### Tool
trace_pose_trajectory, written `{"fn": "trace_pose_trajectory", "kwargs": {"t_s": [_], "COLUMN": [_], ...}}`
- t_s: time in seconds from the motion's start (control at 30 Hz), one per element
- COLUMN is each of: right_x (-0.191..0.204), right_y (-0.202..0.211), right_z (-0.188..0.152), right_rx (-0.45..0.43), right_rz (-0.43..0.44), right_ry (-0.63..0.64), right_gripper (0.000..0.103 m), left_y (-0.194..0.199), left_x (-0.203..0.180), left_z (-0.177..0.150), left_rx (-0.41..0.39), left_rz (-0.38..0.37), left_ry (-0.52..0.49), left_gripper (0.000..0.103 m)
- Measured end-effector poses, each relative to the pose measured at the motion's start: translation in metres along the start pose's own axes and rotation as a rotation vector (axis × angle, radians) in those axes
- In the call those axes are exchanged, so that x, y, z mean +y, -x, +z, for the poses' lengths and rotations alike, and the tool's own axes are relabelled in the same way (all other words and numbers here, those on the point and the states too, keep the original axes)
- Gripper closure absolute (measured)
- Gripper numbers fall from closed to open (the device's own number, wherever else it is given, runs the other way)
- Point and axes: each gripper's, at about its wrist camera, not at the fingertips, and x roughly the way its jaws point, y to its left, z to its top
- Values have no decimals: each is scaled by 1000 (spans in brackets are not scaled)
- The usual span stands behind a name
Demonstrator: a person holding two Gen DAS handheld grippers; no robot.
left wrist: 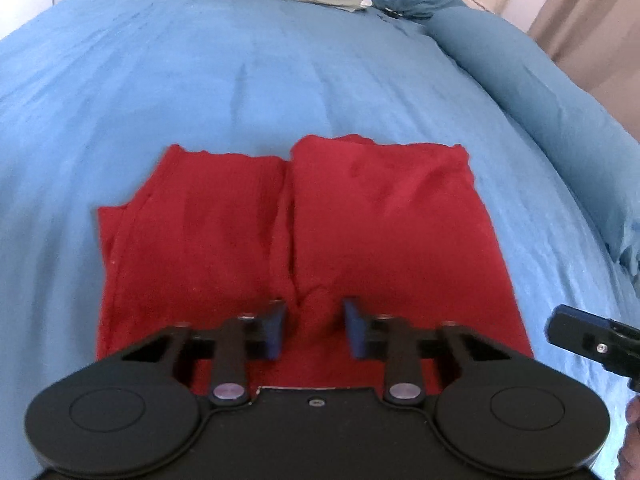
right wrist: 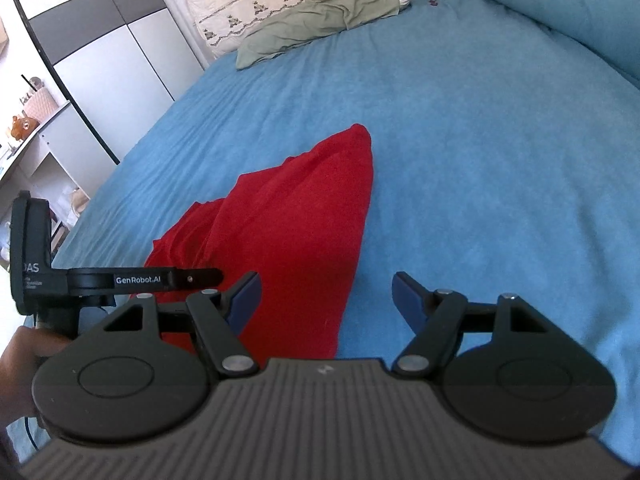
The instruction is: Fold small clothes
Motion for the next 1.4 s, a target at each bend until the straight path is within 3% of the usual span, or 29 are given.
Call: {"fn": "trace_pose_trajectory", "kwargs": {"t_s": [0.03,0.07,0.17,0.33,0.43,0.57,0.63,0.73,0.8,0.9,0.97,1.07,1.13,1.23,1.33,1.4], "right_x": [1,-1,0,4,7,13,16,21,23,27,32,47,57,64,58,51], "right_y": [0,2,1,7,11,11,7,-1,-3,2,7,16,16,3,-14,-22], "right_z": [0,-1,-1,3,5,4,0,-7,-10,-13,-12,-9,-9,-14,-25,-34], "right_rx": [1,2,3,-10,-18,-11,1,35,50,48,42,29,35,82,144,165], "right_rz": [1,3,8,16,31,58,66,69,72,76,82,124,174,229,212,152], "right_ry": [-2,-2,1,6,9,21,29,32,30,42,75,148,173,187,175,181], "right_gripper": [15,15,15,15,15,15,15,15,15,15,15,12,8,8,8,8], "left_y": [2,4,15,69,100,101,80,53,53,66,84,108,106,84,65,61], "left_x": [-4,-7,-14,-29,-28,-3,20,36,33,30,30,22,16,15,23,33], "left_z": [0,0,1,3,-6,-32,-46,-57,-55,-49,-46,-47,-50,-62,-81,-93], "left_rx": [-4,-7,-44,-186,-233,-195,-157,-118,-142,-143,-190,-239,-205,-116,-70,-63], "left_rz": [13,19,38,54,112,266,286,263,263,290,294,259,210,238,286,283], "left_ry": [-24,-41,-43,-70,-65,-51,8,42,42,61,66,59,25,-17,-8,32], "left_gripper": [89,90,92,92,92,92,92,88,82,60,46,43,43,43,42,39]}}
